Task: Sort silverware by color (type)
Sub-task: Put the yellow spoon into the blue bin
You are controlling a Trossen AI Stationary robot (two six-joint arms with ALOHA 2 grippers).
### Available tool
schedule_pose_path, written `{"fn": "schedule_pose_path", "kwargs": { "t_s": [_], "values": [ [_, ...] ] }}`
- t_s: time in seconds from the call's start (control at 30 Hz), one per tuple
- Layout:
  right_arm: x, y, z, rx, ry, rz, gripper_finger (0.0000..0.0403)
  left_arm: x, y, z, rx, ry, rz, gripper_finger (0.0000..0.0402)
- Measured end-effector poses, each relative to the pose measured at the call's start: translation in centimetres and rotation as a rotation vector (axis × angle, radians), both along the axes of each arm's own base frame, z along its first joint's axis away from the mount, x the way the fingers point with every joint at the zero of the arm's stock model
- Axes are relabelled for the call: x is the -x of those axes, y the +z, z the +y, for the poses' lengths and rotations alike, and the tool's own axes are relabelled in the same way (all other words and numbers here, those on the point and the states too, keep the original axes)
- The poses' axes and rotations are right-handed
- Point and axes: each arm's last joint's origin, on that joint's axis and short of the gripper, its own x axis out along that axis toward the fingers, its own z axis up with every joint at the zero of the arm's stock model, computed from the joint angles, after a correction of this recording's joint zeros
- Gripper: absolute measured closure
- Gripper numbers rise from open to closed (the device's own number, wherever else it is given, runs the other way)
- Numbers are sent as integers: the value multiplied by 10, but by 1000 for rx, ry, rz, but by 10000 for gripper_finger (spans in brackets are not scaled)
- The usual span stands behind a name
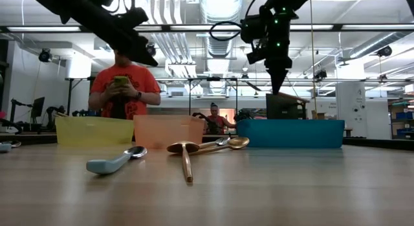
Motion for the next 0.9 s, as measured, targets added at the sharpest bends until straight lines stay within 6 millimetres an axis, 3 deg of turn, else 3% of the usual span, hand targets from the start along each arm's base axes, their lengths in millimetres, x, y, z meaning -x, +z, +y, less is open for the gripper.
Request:
{"fn": "schedule_pose_path", "kwargs": {
  "t_s": [0.53, 0.9],
  "values": [
    [-3, -17, -1, -24, 74, 23, 374, 2, 2, 1, -17, 51, -10, 326],
    [-18, -59, -12, -69, 145, 167, 374, 2, 4, 1, -21, 50, -26, 326]
  ]
}}
